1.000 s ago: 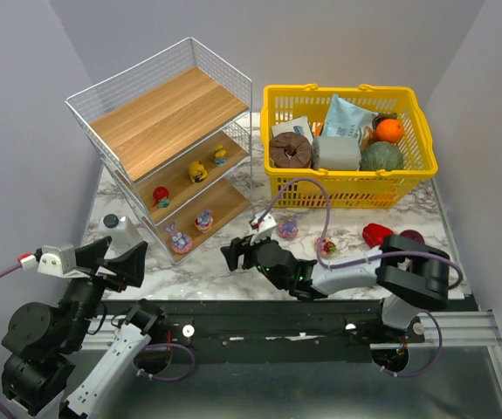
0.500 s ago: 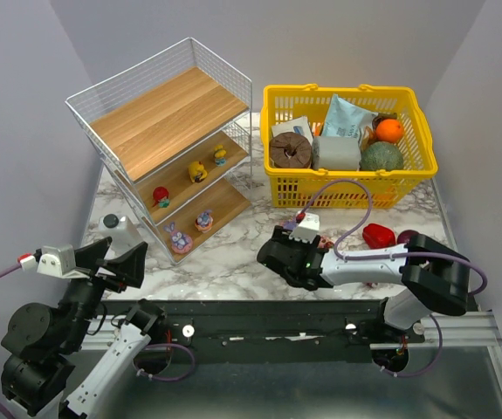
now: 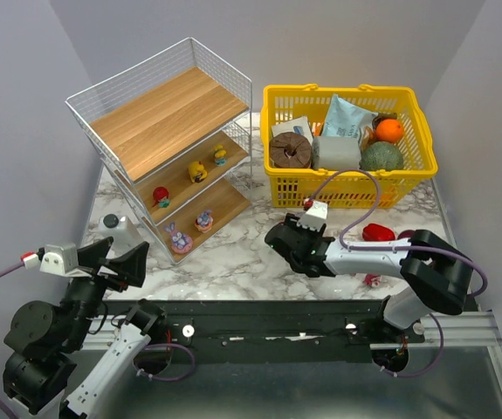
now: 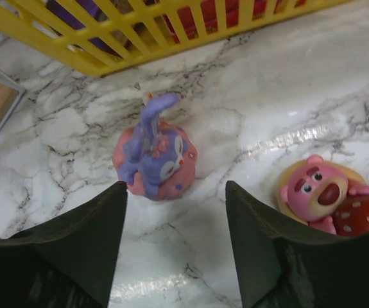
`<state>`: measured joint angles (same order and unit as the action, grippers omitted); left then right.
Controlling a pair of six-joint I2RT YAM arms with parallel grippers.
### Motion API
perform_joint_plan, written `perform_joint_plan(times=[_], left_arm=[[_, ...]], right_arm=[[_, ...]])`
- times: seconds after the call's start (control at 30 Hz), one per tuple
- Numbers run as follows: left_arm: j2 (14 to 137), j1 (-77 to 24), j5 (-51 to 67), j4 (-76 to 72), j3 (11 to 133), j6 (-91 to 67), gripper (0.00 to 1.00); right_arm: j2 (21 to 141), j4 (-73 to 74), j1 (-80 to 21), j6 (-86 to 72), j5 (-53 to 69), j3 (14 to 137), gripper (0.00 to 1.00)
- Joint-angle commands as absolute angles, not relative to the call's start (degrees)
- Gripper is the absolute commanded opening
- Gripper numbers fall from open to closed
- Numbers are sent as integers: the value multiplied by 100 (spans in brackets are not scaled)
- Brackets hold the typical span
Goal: Place and organize the plastic toys onto the shelf
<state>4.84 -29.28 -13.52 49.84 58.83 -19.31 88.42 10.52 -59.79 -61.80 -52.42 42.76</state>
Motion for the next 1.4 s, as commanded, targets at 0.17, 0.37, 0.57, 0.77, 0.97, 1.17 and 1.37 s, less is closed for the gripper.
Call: perform_joint_plan(times=[0.17,0.37,0.57,0.77,0.97,1.17,1.37], left_arm=[[457,-2944,-1433,5036,5836,-1890,99],[457,-2953,-1468,5062,5845,-1846,99],[448,-2953,-1503,5097,5880,-1837,99],[413,-2962,-1547,5124,5889,-1802,99],[378,-2988,-1582,5115,5906,-1802,99],[396,-3006,-1582,5071,5897,-1819,99],[395,-3015,-1582,5045,5906,-1811,99]], right_arm=[[8912,53,-5643,-5291,-5168,4394,62],[9158,-272,-5476,-5256,-5001,4447,53],[9518,-308,-5396,-5343,-4904,4597,41],[9440,-308,-5431,-5730,-4746,4544,19],[9501,236,-5791,-5976,-5027,5096,14],[9966,922,-6064,-6363,-5159,6133,13],[10607,1608,-6135,-6925,-5177,7022,13]])
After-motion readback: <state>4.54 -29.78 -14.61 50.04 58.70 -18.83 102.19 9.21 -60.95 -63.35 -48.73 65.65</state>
